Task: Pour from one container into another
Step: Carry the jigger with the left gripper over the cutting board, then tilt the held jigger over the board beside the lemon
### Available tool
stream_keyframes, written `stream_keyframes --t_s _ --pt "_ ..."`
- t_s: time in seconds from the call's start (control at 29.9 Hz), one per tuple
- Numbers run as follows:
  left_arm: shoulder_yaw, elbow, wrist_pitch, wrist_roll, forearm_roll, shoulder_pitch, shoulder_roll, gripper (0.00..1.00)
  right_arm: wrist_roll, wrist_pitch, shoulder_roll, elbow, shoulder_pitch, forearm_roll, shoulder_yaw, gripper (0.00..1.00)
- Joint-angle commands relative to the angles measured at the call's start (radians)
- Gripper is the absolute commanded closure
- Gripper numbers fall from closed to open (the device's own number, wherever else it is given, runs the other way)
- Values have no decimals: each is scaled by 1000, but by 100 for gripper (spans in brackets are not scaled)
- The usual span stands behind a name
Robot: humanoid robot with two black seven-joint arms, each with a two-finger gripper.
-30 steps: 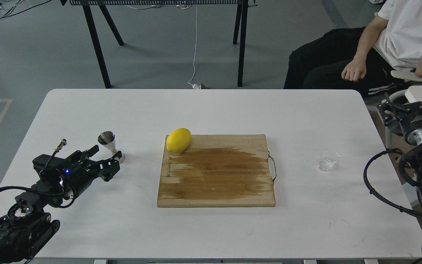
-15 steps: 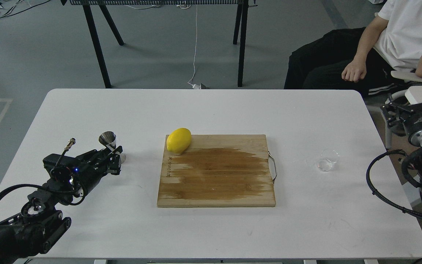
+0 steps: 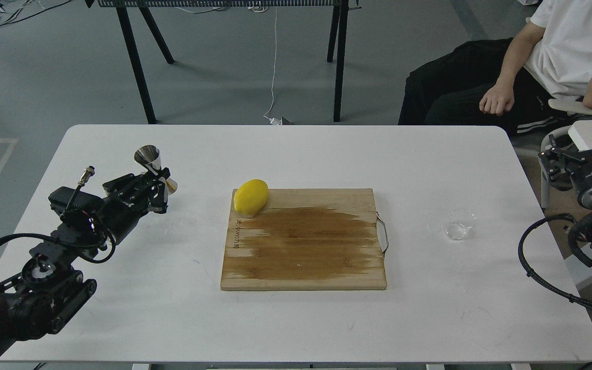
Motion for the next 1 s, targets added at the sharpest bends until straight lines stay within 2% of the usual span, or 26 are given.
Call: stream_keyframes --t_s 0.0,0.13,0.23,0.37,0.5,0.57,0.73,0.97 --pt "2 -192 -167 0 0 -15 -4 87 0 0 -4 0 -19 0 10 0" --pt "38 -214 -204 1 0 -108 -78 89 0 0 -19 0 -39 0 19 0" --pt "144 -208 -264 4 0 -172 -96 89 0 0 -25 0 -53 0 27 0" --pt "271 -165 -273 47 0 -240 -151 89 0 0 -30 0 -73 0 31 0" --pt "347 -118 -275 128 0 -239 -240 88 0 0 -48 0 -74 0 33 0" --pt "351 -75 -275 152 0 -225 -266 88 0 0 -51 0 -76 0 33 0" --pt "361 2 -275 164 0 -193 -335 87 0 0 -56 0 -77 0 33 0" --pt "364 63 -275 185 0 -160 -351 85 0 0 -56 2 -77 0 35 0"
